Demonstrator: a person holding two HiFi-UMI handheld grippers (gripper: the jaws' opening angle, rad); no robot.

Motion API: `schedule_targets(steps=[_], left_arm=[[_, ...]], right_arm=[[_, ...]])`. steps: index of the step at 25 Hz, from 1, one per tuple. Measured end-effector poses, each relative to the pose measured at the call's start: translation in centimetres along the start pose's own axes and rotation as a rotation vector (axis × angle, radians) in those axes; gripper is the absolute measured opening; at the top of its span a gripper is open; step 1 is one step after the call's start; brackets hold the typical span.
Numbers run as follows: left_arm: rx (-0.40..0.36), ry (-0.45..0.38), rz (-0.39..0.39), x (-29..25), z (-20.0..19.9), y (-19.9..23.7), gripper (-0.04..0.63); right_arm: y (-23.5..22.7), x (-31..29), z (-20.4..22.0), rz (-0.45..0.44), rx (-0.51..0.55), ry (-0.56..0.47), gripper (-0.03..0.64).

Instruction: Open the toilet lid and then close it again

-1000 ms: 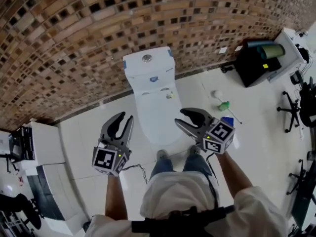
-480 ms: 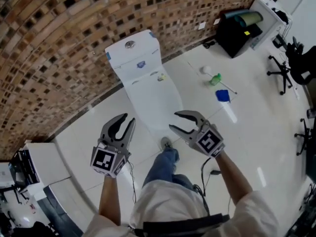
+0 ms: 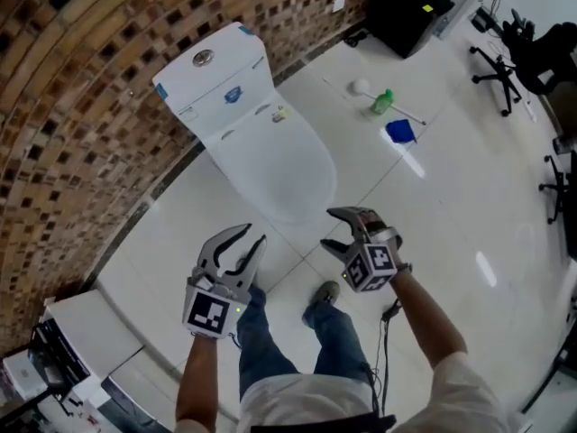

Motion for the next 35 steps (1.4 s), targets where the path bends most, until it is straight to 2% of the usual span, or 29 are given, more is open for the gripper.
schedule_targets(steps=[4,6,8,11,16,21,24,26,28,31,35], left_arm=[[-0.030,0.035,0.039,-2.4,4.6,3.7,0.107],[-0.029,0.046,0.063,-3.2,6.6,5.1,0.106],[-0.019,0.060,0.072,-3.7,8.4,6.1,0.107],[0.019,0.065,0.064,-4.0,10.5,7.0,0.107],[0.084,0.067,0.051,-4.4,13.3,7.2,0.107],[0.112,0.095,0.049,-4.4,15.0,6.2,0.107],[0.128,0.092,0.046,-4.4,15.0,5.7,0.107],[0.119,0.091,0.039,-4.2,14.8,5.7,0.107],[0.108,0.099,0.031,-4.0,14.9,5.8,0.107],[0.112,0.103,0.022,-3.6,15.0,5.8,0.107],[0.137,0.099,0.015,-3.1,14.3,5.3,0.107]], right_arm=[[2.0,-8.1,1.5,-0.063,0.160,0.110,0.384],[3.7,-11.9,2.6,-0.120,0.229,0.151,0.387],[5.2,-15.1,3.9,-0.158,0.305,0.186,0.408],[7.4,-18.8,6.9,-0.162,0.420,0.246,0.422],[7.0,-21.3,8.5,-0.083,0.429,0.228,0.428],[6.7,-21.8,7.7,-0.102,0.432,0.203,0.420],[6.9,-21.2,7.5,-0.126,0.461,0.216,0.389],[6.6,-20.1,7.0,-0.165,0.445,0.200,0.290],[5.8,-18.5,6.2,-0.171,0.439,0.167,0.257],[4.1,-15.5,4.2,-0.144,0.424,0.113,0.207],[1.4,-11.6,1.4,-0.064,0.351,0.056,0.156]])
Point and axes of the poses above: the fingertips, and each gripper's own axes: x backward along the fingers, y to its left, z out of its underside, the point moved 7 cm from there along x, backward along the fingers, and after that the axes turned 12 degrees about x, right-handed, at the moved point
